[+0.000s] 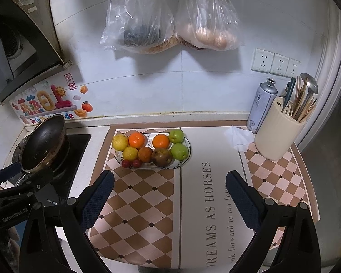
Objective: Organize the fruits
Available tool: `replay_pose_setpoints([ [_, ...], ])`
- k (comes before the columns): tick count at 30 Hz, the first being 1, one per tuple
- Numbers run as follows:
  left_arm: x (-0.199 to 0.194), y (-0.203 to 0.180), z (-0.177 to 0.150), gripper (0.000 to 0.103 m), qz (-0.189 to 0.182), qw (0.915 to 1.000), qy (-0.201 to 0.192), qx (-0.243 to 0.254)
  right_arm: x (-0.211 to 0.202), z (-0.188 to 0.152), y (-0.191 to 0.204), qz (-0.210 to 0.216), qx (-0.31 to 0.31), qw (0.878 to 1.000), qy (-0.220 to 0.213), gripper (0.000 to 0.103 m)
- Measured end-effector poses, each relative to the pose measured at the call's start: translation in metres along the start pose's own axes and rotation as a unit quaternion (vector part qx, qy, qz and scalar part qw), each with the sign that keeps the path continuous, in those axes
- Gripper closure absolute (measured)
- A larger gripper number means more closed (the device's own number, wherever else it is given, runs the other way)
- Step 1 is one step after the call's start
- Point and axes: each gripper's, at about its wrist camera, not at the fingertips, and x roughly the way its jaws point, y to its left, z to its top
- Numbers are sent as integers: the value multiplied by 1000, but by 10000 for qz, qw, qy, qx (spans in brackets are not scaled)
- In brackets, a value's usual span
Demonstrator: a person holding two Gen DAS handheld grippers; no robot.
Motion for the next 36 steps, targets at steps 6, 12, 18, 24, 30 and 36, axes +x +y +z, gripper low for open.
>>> replay_pose_setpoints([
  [6,-4,0,-2,5,-24,10000,-47,1,-1,-1,0,-7,21,10000,5,2],
  [12,-8,-1,-3,5,-21,10000,-86,11,-3,-2,0,-8,6,10000,7,2],
  [18,-14,-1,-5,5,-20,9999,-125,9,-5,-4,1,3,10,10000,10,2],
  [24,-15,-1,-6,5,-10,9999,-134,10,-7,-5,0,9,15,10000,13,2],
  [30,-18,-1,-9,5,-8,9999,-121,6,-12,-8,-1,17,5,10000,15,2],
  [36,-23,1,-12,1,-24,9999,-110,4,-18,-12,-4,43,-4,10000,2,2],
])
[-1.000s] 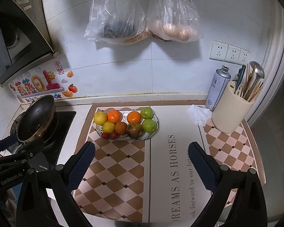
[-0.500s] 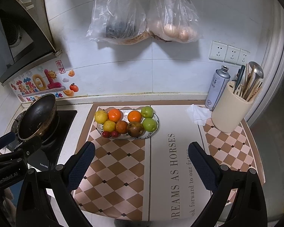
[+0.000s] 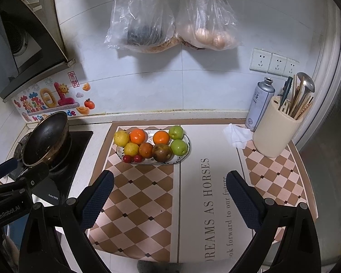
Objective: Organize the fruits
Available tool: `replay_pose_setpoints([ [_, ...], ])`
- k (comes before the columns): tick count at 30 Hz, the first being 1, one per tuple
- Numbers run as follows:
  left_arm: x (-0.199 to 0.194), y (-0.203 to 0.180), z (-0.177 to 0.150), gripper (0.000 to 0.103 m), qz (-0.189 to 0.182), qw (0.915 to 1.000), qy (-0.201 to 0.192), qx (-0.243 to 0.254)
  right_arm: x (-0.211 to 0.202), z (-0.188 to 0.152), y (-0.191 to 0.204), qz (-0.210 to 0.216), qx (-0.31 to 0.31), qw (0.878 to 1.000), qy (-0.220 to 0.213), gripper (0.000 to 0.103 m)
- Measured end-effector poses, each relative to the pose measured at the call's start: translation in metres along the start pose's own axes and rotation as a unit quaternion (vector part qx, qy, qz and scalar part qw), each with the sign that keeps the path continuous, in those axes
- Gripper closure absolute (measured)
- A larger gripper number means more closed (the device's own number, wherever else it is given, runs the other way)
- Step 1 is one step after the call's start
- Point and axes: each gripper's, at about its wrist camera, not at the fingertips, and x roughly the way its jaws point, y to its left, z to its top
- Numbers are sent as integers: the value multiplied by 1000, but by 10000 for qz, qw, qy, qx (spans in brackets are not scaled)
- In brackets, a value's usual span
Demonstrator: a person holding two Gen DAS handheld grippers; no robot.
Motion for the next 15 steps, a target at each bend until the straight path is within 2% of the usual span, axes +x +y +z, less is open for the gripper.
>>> replay_pose_setpoints([
  [15,-12,-5,-10,1,7,9999,-108,-5,-11,-2,-5,44,-57,10000,-41,2],
])
